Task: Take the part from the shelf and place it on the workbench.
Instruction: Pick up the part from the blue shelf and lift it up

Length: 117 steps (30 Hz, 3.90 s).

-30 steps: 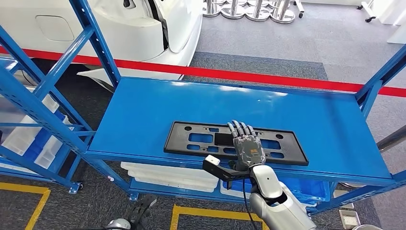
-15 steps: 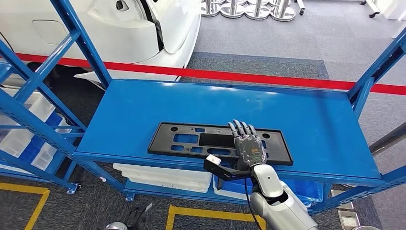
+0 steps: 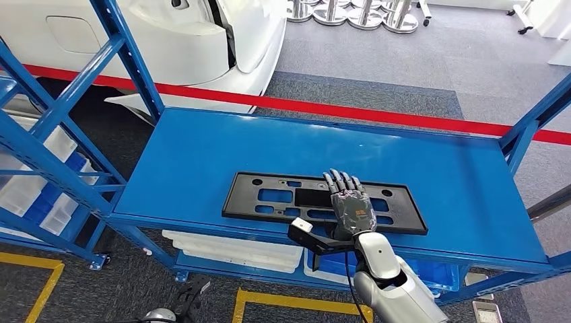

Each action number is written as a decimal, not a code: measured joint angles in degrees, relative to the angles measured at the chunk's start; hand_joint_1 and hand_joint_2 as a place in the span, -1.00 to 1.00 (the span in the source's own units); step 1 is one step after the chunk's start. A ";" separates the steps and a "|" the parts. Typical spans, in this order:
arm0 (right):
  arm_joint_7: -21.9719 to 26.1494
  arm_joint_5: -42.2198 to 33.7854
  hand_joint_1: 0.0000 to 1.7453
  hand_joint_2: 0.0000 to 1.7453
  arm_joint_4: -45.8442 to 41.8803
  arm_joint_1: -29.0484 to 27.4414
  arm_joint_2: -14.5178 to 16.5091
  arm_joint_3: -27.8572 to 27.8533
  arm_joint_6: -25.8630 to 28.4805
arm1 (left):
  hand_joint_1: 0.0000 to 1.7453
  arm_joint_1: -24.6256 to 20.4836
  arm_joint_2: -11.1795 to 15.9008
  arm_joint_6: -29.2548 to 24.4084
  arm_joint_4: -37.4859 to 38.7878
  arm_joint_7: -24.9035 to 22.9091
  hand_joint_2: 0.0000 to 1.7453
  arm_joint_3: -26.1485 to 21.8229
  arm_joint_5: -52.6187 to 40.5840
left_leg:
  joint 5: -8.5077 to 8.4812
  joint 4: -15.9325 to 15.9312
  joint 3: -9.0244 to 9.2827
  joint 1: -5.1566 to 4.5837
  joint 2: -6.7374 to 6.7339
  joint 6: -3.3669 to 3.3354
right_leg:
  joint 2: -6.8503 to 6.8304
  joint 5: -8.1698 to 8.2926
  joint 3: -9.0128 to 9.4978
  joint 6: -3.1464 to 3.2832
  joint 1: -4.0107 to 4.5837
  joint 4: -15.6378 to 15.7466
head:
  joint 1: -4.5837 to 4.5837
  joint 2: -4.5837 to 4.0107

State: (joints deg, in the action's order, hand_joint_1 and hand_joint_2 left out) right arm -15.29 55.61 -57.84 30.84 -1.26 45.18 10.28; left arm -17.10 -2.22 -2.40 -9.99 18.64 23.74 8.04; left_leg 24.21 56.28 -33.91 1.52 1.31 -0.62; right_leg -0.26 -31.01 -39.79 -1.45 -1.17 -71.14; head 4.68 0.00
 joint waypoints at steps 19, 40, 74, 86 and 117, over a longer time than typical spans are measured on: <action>-0.75 -11.45 1.00 1.00 -1.64 -1.58 -3.60 -4.47 -3.33 | -1.00 4.11 1.77 -0.03 1.03 -0.38 -1.00 -1.53 1.84 | 0.73 0.11 1.36 -0.38 -0.35 1.99 | 0.13 5.33 9.19 2.09 0.71 16.22 | 0.36 0.00; 2.14 -16.81 1.00 1.00 -1.49 -1.15 -3.89 -4.74 -2.39 | -1.00 4.60 -0.16 -0.19 1.47 -0.64 -1.00 -2.85 2.40 | 2.53 2.03 0.39 -0.24 -0.47 2.30 | -0.56 6.45 9.93 2.78 0.58 18.23 | 0.01 0.00; 14.60 -67.55 1.00 1.00 -60.99 -10.36 -6.06 -13.30 11.17 | -1.00 10.38 0.22 1.74 1.90 1.19 -1.00 -7.18 9.31 | 9.42 14.80 -4.81 -0.69 -0.77 2.14 | -0.18 6.59 8.70 3.48 1.11 17.60 | 0.10 0.00; 15.65 -62.72 1.00 1.00 -61.80 -15.42 -7.26 -14.20 12.71 | -1.00 10.55 0.68 3.80 1.86 3.69 -1.00 -8.05 8.96 | 0.78 -0.14 1.45 -0.40 -0.72 -0.42 | 0.35 2.27 6.48 0.87 1.07 11.29 | -0.15 0.00; 16.17 -63.75 1.00 1.00 -61.90 -20.70 -9.49 -16.96 12.74 | -1.00 10.02 1.11 3.14 1.81 4.70 -1.00 -8.02 7.96 | 2.84 -2.00 5.46 -0.57 -0.82 -0.70 | 0.10 4.74 2.46 0.08 0.51 10.82 | -0.50 0.00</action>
State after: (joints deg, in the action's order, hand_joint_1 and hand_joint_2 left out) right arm 0.88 -8.14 -119.74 10.14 -10.75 28.22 23.02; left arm -7.09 -1.11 0.74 -8.17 23.35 15.72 16.01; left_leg 27.06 54.28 -28.45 0.95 0.49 -1.32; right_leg -0.16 -26.27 -37.34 -1.36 -0.65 -60.32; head 4.19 0.00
